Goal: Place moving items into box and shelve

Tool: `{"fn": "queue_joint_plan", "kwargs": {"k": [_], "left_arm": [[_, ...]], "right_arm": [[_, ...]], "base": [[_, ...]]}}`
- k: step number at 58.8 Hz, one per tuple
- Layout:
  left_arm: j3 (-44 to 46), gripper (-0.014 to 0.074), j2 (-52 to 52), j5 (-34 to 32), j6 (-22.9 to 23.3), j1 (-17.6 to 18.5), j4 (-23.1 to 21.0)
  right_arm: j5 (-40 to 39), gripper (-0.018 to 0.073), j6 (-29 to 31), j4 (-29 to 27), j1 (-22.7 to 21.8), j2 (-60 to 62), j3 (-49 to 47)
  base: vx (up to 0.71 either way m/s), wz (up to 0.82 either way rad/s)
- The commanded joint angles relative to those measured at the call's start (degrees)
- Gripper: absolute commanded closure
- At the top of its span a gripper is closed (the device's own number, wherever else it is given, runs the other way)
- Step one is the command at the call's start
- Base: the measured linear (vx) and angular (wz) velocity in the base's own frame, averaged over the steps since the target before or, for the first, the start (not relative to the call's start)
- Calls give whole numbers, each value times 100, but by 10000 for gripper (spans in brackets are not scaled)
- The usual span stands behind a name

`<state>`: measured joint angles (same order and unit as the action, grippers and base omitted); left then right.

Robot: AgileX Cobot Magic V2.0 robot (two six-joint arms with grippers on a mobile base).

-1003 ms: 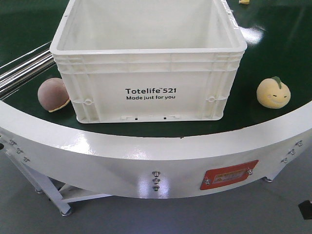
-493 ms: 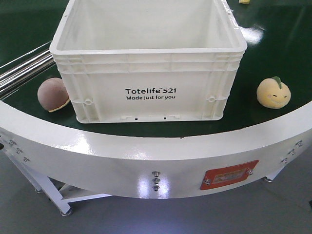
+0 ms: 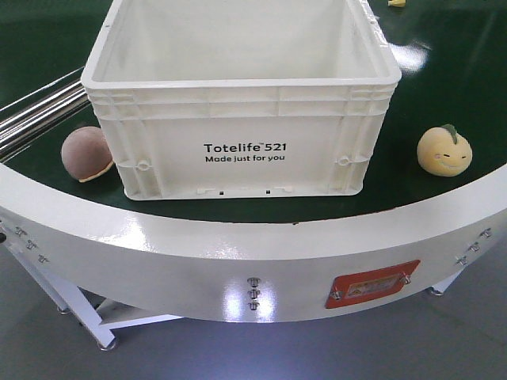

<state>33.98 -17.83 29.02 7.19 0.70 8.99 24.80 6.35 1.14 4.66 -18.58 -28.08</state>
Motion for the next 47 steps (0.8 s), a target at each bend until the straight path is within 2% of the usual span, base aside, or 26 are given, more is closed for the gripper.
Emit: {"fn": "queue_joint_plan", "kwargs": {"k": [1,8,17,24,30,37,41,47], "left_arm": [[161,619,-383,-22,51,23,18],[110,619,-680,412,56,23,18],[-68,615,-830,462,68,23,-12],[-92,563,-875,542,80,23,-22],[-92,424,-875,521,80,23,-22],[-92,241,-875,516,75,23,-22],[-92,165,-875,516,75,23,-22],[-92,101,-875,516,75,23,-22]], "right_arm": [[-162,575,41,-204,4,-463,-196],[208,575,41,-387,4,-937,-188],[287,571,25,-402,4,-1489,-188],[294,503,24,-402,4,-1825,-188],[293,342,24,-402,4,-2123,-188],[263,90,-62,-394,4,-2409,-221],[255,-50,-129,-394,4,-2589,-325],[273,-148,-406,-161,-1,-2990,-602]], "base": [[0,0],[0,0],[0,0],[0,0],[0,0],[0,0],[0,0],[0,0]]}}
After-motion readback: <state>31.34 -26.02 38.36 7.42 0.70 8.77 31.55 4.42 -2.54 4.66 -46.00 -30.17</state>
